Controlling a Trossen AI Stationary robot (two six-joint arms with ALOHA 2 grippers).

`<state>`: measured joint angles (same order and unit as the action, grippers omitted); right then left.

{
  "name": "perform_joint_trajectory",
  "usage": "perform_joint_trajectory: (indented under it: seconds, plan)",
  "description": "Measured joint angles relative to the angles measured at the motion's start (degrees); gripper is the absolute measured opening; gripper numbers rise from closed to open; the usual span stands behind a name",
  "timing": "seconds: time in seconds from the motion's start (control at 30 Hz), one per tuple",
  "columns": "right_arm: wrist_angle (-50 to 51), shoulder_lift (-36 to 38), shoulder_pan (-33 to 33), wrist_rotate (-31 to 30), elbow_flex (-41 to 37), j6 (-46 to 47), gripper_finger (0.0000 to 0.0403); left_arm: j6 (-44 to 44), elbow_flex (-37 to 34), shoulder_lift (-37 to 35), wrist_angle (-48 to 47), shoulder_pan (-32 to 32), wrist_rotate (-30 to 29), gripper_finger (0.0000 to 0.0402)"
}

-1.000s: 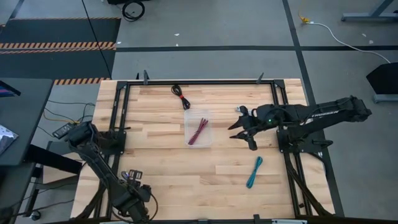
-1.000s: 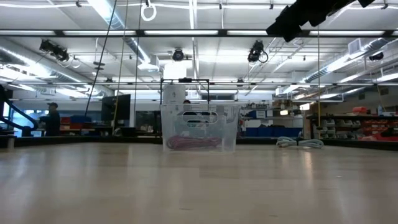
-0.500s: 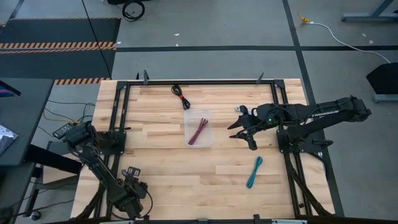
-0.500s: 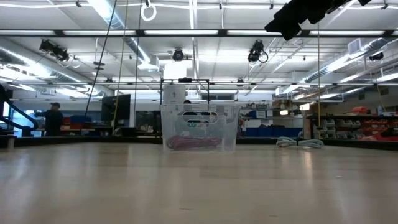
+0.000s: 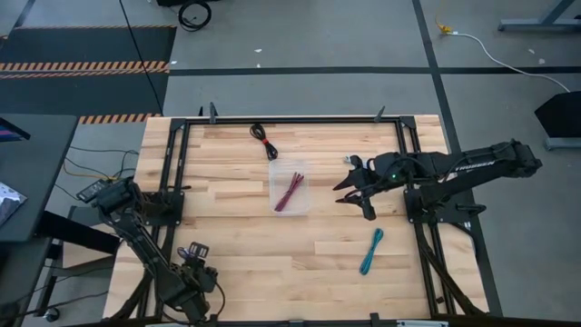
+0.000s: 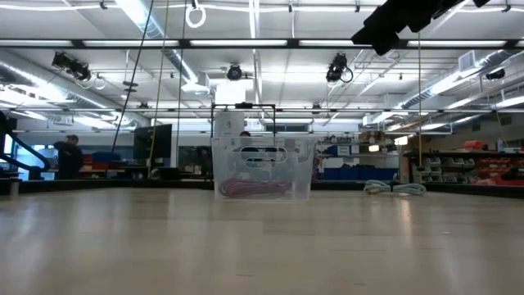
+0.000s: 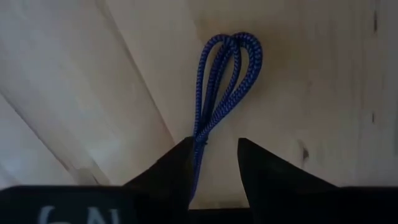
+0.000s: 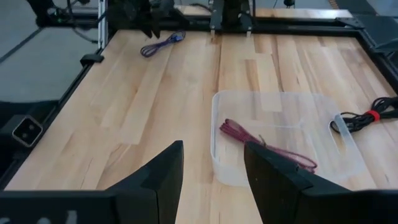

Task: Pick and place USB-C Cables
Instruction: Put the purple charger cable into the white bin

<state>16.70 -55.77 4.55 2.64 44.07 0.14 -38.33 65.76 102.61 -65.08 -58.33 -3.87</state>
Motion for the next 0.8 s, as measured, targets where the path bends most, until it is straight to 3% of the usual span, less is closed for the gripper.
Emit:
perform_joint_trajectory:
  seconds: [0.47, 0.63, 0.8]
  plan:
    - [-0.25, -0.47, 0.64, 0.02, 0.00, -0.33, 0.0176, 0.90, -9.38, -0.42, 10.14, 1.35, 0.27, 0.0117]
    - [-0.45, -0.48, 0.64, 0.02, 0.00, -0.33, 0.0176, 3.18, -9.78, -0.34, 10.31, 4.03, 0.13, 0.0115]
    - [-0.77, -0.48, 0.64, -0.03, 0.00, -0.42, 0.0176, 6.08, -8.54, -0.07, 9.55, 10.05, -0.91, 0.0060]
